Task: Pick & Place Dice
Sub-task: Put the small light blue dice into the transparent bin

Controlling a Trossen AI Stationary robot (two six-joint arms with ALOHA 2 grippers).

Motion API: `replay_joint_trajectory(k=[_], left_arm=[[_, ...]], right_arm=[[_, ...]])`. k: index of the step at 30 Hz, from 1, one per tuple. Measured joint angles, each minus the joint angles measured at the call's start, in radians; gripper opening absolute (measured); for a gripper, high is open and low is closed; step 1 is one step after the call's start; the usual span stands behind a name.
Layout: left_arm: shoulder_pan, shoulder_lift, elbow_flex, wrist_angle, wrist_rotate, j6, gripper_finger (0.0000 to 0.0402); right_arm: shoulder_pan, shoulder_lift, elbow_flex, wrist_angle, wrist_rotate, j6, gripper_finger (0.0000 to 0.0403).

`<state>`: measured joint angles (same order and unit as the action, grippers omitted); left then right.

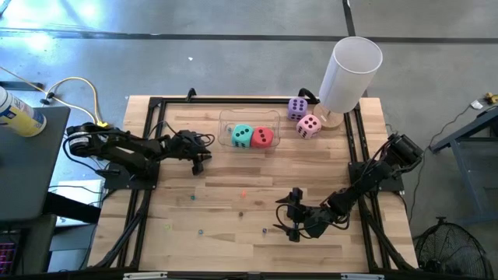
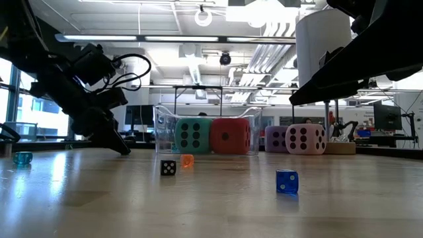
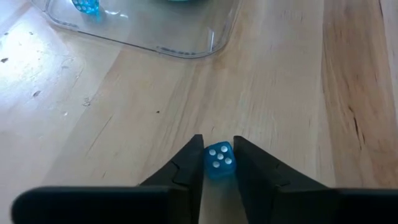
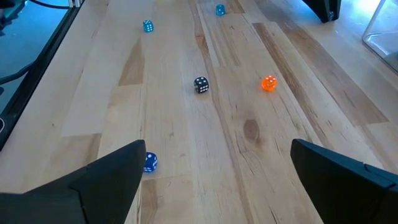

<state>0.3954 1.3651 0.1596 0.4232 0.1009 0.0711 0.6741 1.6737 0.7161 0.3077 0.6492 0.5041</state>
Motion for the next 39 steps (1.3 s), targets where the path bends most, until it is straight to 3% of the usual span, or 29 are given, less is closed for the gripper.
replay_joint_trajectory(k=[14, 22, 26, 30, 39], left_arm=[[-0.018, -0.011, 0.0, 0.005, -0.027, -0.067, 0.0057], [-0.182, -0.165, 0.032, -0.066, -0.169, -0.047, 0.0056], [-0.271, -0.263, 0.103, -0.209, -0.262, -0.063, 0.0056], [-0.325, -0.337, 0.219, -0.326, -0.276, -0.095, 0.0056], [-0.283, -0.314, 0.453, -0.409, -0.282, 0.038, 0.0055]], right_arm=[[0.0, 0.0, 0.0, 0.001, 0.003, 0.0, 0.0392], [-0.002, 0.0, 0.0, -0.005, 0.014, -0.003, 0.0392], [-0.002, 0.0, 0.0, -0.006, 0.012, 0.001, 0.0392], [-0.002, 0.0, 0.0, -0.008, 0.004, 0.013, 0.0392], [-0.002, 0.0, 0.0, -0.005, 0.002, 0.015, 0.0392]])
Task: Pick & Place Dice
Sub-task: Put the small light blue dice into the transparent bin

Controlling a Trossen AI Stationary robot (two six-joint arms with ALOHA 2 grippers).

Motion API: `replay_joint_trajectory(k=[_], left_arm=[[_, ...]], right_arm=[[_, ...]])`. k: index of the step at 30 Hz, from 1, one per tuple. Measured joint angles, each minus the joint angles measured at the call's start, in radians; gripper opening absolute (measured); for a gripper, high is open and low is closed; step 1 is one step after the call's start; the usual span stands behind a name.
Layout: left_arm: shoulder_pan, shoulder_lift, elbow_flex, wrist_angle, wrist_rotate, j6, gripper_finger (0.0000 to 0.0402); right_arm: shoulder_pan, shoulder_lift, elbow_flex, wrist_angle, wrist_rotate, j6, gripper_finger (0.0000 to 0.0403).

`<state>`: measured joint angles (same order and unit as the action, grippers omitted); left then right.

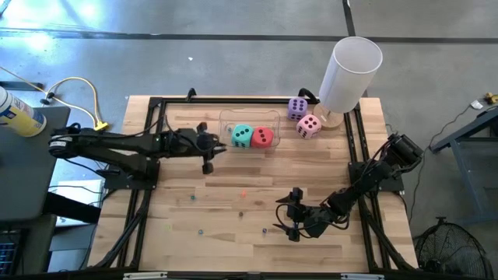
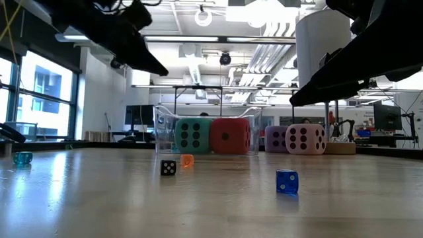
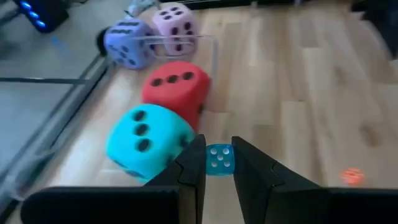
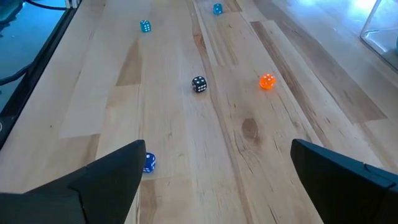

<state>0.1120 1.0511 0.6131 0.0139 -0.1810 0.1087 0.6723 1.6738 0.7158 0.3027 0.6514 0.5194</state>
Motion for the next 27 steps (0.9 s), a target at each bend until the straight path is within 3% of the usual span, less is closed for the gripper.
replay_joint_trajectory(k=[4, 11, 16, 27], left_arm=[[0.109, 0.068, 0.012, 0.044, 0.0, 0.029, 0.0055], [0.271, 0.247, 0.012, 0.196, 0.095, -0.074, 0.0061], [0.287, 0.314, 0.012, 0.296, 0.097, -0.141, 0.0068], [0.283, 0.32, 0.012, 0.309, 0.071, -0.057, 0.0072]], right_arm=[[0.0, 0.0, 0.0, 0.0, -0.001, 0.0, 0.0392], [0.002, 0.0, 0.0, -0.011, -0.002, -0.003, 0.0392], [0.002, 0.0, 0.0, -0.022, -0.002, -0.001, 0.0392], [0.002, 0.0, 0.0, -0.02, -0.003, 0.011, 0.0392]])
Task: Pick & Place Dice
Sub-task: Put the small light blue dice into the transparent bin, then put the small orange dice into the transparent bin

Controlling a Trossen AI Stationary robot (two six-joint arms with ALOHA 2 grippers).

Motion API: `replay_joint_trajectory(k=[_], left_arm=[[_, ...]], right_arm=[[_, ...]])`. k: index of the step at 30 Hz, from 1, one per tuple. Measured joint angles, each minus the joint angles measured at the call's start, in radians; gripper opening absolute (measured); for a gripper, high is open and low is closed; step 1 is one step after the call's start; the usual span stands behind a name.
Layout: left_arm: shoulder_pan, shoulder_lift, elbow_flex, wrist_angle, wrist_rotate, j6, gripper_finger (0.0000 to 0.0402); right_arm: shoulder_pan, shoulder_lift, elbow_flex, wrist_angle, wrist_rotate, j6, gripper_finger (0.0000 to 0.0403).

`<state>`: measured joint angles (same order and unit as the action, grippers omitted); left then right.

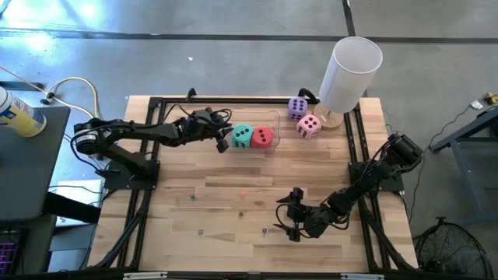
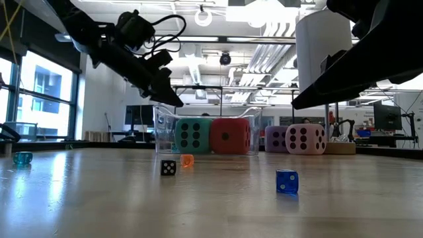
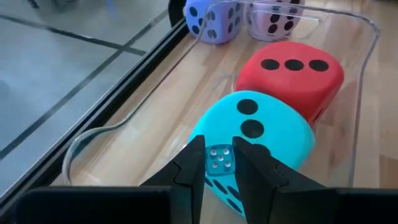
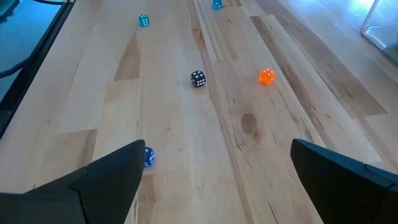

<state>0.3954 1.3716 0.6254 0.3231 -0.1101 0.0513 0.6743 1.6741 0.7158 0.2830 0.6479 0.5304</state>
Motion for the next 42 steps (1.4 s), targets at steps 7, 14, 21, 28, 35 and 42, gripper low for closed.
replay_joint_trajectory(k=[7, 14, 21, 28, 35, 42], left_arm=[[0.0, 0.0, 0.0, 0.001, 0.0, -0.022, 0.011], [0.0, 0.0, 0.0, 0.01, 0.003, 0.001, 0.0163], [-0.042, -0.031, 0.0, 0.048, 0.003, 0.022, 0.0173], [-0.195, -0.203, 0.001, 0.001, 0.004, 0.048, 0.0173], [-0.391, -0.324, 0.001, -0.232, 0.158, -0.12, 0.0173], [-0.589, -0.167, -0.024, -0.24, 0.104, -0.125, 0.0173]], right_arm=[[0.0, 0.0, 0.0, 0.001, 0.0, -0.001, 0.0392], [0.0, 0.0, 0.0, -0.002, -0.002, -0.003, 0.0392], [0.0, 0.0, 0.0, -0.002, -0.001, -0.003, 0.0392], [0.0, 0.0, 0.0, -0.01, 0.001, -0.002, 0.0392], [0.0, 0.0, 0.0, -0.01, 0.007, -0.003, 0.0392], [0.014, 0.0, 0.0, -0.011, 0.005, -0.052, 0.0392]])
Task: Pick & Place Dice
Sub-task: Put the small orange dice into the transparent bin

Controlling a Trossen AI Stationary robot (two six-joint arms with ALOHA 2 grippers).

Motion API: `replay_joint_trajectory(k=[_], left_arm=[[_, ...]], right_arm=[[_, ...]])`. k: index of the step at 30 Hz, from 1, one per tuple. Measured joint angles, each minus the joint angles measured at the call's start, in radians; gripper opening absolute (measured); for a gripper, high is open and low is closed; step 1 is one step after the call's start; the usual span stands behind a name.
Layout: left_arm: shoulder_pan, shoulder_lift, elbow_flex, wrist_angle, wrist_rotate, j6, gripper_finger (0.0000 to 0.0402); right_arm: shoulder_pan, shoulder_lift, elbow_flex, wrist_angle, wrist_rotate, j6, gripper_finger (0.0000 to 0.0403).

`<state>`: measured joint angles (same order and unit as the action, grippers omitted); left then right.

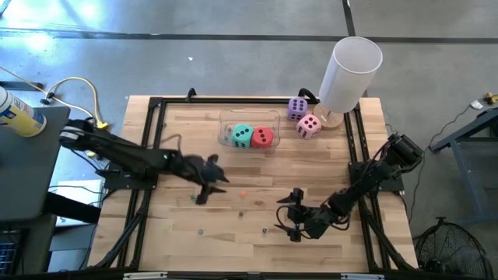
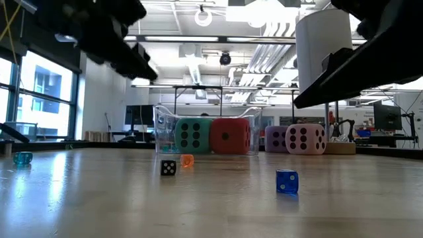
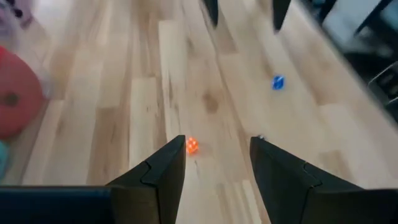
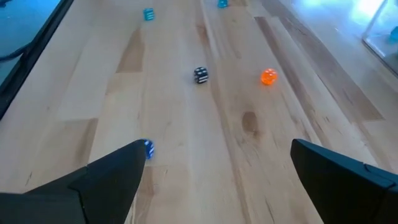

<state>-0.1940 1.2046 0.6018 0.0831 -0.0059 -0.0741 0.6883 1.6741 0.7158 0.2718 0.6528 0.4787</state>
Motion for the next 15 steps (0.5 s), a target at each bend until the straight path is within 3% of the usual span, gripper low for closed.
replay_joint_trajectory(k=[6, 15], left_arm=[[-0.078, 0.249, 0.0, 0.228, -0.155, 0.053, 0.0173], [-0.042, 0.513, 0.0, 0.489, -0.176, 0.074, 0.0173]], right_arm=[[0.026, 0.0, 0.0, 0.01, 0.014, -0.061, 0.0392], [0.039, 0.0, 0.0, 0.001, 0.019, -0.06, 0.0392]])
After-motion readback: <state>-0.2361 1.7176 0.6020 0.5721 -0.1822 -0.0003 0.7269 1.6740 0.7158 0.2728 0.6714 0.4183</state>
